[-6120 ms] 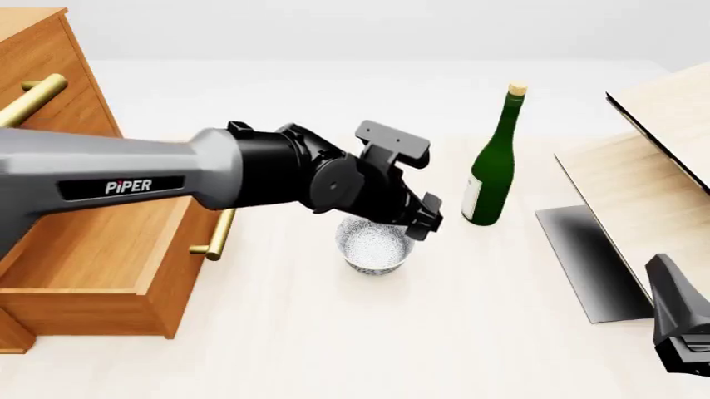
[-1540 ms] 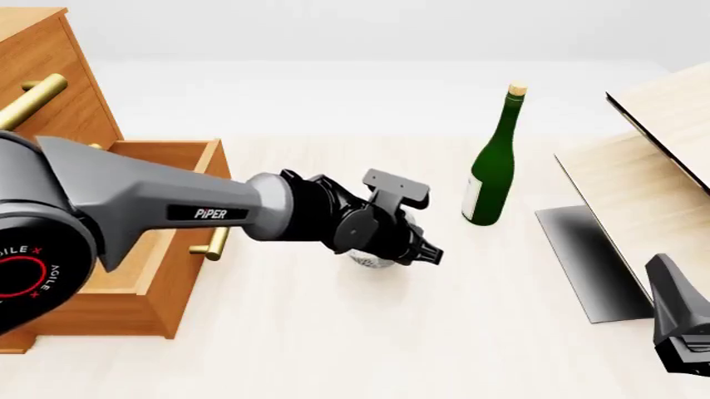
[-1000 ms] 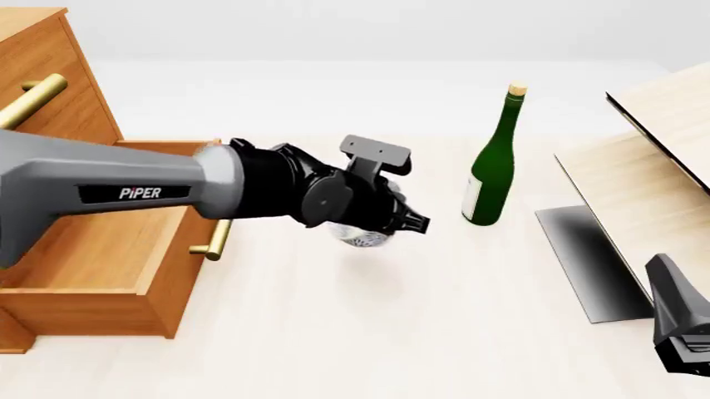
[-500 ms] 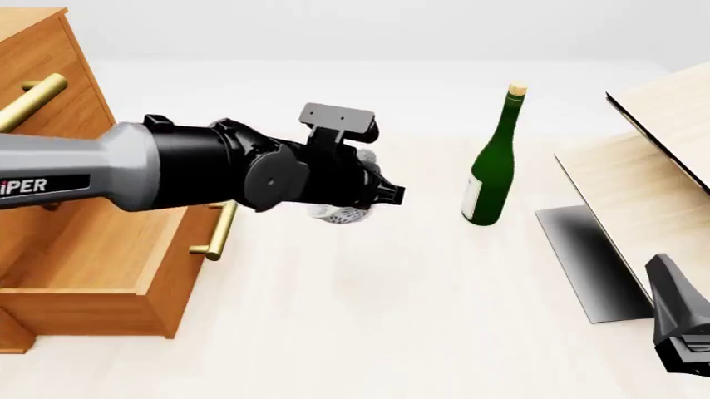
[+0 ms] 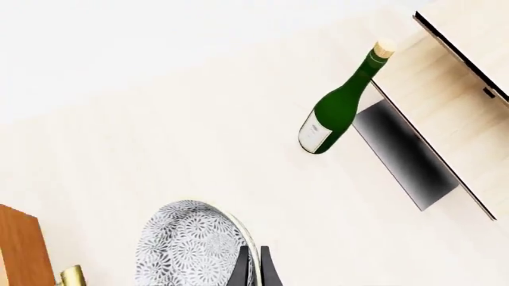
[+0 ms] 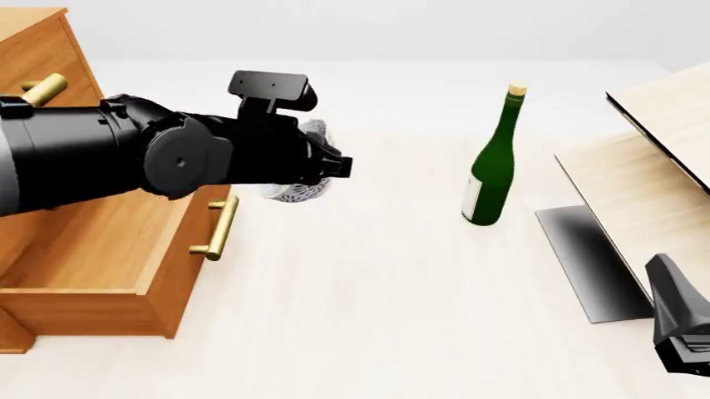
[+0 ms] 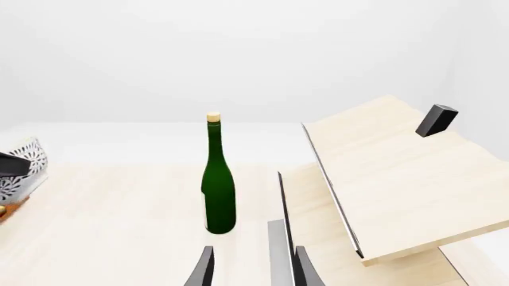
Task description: Put the bowl in the bottom drawer of the cabinet.
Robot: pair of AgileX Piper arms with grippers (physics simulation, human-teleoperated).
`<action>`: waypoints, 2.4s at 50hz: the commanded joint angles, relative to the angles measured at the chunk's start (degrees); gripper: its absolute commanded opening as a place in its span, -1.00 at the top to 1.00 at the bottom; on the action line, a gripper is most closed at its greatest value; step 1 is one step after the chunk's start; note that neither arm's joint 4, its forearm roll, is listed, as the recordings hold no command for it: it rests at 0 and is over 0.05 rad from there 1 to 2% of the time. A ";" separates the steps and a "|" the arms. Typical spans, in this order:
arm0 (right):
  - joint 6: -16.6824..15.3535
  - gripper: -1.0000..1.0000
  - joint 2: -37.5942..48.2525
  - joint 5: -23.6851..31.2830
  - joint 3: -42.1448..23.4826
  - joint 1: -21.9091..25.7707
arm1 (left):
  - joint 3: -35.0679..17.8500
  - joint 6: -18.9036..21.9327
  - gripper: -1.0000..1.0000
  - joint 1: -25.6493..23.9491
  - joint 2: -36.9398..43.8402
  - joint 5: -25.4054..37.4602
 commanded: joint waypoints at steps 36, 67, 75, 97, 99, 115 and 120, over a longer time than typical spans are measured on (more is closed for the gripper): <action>0.00 -1.00 0.00 0.00 0.00 0.00 | 10.69 2.21 1.00 15.13 -20.00 4.56; 0.00 -1.00 0.00 0.00 0.00 0.00 | 20.48 -0.60 1.00 23.74 -29.39 2.87; 0.00 -1.00 0.00 0.00 0.00 0.01 | 22.72 -1.02 1.00 24.86 -28.89 0.90; -0.01 -1.00 0.00 0.00 0.00 -0.01 | 23.96 1.84 1.00 30.15 -23.10 -2.02; 0.02 -1.00 -0.01 0.00 0.00 -0.01 | 23.72 1.84 1.00 30.34 -22.43 -2.25; 0.01 -1.00 0.00 0.00 0.00 0.01 | 23.45 2.78 1.00 31.46 -18.28 -3.99; 0.01 -1.00 0.01 0.00 0.00 0.00 | 23.07 2.98 1.00 32.16 -17.66 -4.05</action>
